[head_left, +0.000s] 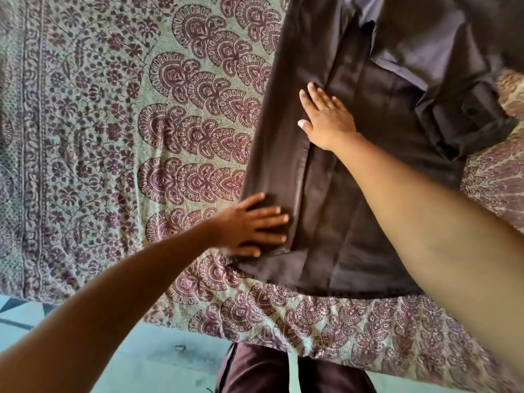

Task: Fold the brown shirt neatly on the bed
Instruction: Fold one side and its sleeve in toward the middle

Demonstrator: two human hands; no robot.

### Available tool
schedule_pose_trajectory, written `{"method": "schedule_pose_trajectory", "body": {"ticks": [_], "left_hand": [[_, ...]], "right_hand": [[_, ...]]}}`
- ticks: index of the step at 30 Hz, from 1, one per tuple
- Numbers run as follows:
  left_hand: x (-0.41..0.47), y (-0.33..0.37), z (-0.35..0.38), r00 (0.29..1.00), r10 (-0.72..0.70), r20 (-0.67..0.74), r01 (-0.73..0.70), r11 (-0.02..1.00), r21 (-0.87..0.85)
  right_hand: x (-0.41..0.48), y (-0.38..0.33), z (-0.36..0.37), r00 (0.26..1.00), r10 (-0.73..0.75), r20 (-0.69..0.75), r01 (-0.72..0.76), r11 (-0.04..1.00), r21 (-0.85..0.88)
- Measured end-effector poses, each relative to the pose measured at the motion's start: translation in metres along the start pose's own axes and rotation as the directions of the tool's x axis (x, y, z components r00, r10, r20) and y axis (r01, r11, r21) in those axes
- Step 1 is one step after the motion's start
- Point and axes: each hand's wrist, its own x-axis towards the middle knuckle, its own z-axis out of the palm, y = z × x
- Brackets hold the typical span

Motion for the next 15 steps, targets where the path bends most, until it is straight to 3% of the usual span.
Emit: {"method": "schedule_pose_trajectory", "body": {"ticks": [3,5,8,10,15], "left_hand": [[-0.039,0.035,0.012,0.982,0.18,0.053,-0.179,0.983,-0.029],[-0.043,0.045,0.011,0.988,0.156,0.015,-0.155,0.986,-0.064],[-0.005,0.021,-0.019,0.98,-0.079,-0.183,0.046,0.983,-0.18],[0.033,-0.005,-0.046,0.9,-0.299,-0.317,0.183,0.919,-0.349],[0.132,-0.059,-0.109,0.681,-0.664,-0.307,0.421,0.7,-0.577]], "right_hand": [[-0.001,0.0,0.0,1.0,-0.008,0.007,0.007,0.999,0.052],[-0.006,0.001,-0.002,0.999,-0.047,0.0,0.046,0.982,0.181],[-0.023,0.017,-0.009,0.964,-0.03,-0.264,0.135,0.912,0.389],[-0.04,0.035,-0.012,0.909,0.091,-0.407,0.108,0.891,0.441],[-0.093,0.112,-0.018,0.714,0.409,-0.569,-0.159,0.885,0.436]]}}
